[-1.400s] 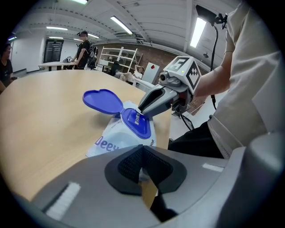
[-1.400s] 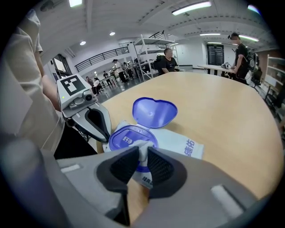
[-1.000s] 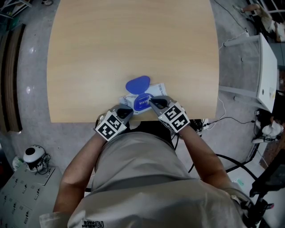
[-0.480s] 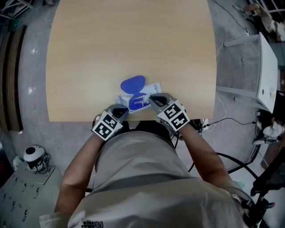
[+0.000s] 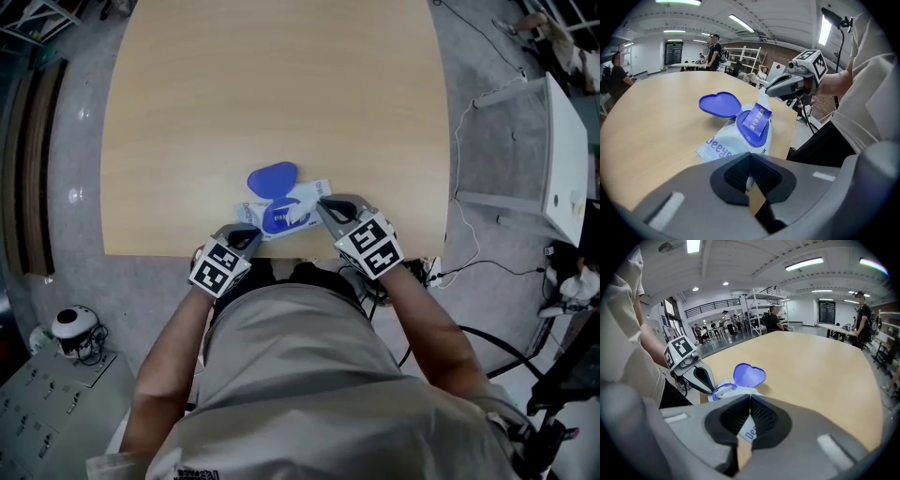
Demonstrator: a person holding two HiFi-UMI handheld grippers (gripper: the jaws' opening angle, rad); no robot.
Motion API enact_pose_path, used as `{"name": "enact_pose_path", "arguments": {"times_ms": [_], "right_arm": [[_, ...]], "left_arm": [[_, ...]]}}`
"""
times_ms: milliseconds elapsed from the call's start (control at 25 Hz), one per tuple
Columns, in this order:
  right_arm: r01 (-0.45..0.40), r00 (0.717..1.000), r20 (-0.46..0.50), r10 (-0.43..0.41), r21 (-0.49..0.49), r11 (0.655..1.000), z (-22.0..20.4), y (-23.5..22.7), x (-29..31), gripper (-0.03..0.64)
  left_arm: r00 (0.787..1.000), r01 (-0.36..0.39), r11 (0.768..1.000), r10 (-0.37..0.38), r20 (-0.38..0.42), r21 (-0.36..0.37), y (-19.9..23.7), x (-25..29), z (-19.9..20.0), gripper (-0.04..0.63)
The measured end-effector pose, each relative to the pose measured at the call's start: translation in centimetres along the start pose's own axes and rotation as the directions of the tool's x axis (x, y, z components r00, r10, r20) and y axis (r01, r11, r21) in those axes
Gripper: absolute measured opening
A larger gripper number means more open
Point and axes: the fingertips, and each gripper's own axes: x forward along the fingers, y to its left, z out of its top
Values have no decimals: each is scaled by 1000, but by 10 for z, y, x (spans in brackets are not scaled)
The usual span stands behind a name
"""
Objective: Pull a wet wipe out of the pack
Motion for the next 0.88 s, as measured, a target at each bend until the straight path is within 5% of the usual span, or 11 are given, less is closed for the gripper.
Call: {"name": "enact_pose_path", "arguments": {"times_ms": [480,880], "right_arm": [[40,989,143,-34,-43,998,17,-12,-70,8],[38,966,259,-15,-86,996,23,-5,-122,6]], "left_arm": [[983,-155,982,165,78,-111,-15,-26,16,5],[922,-249,941,302,241,-228,-61,-89,39,6]]}}
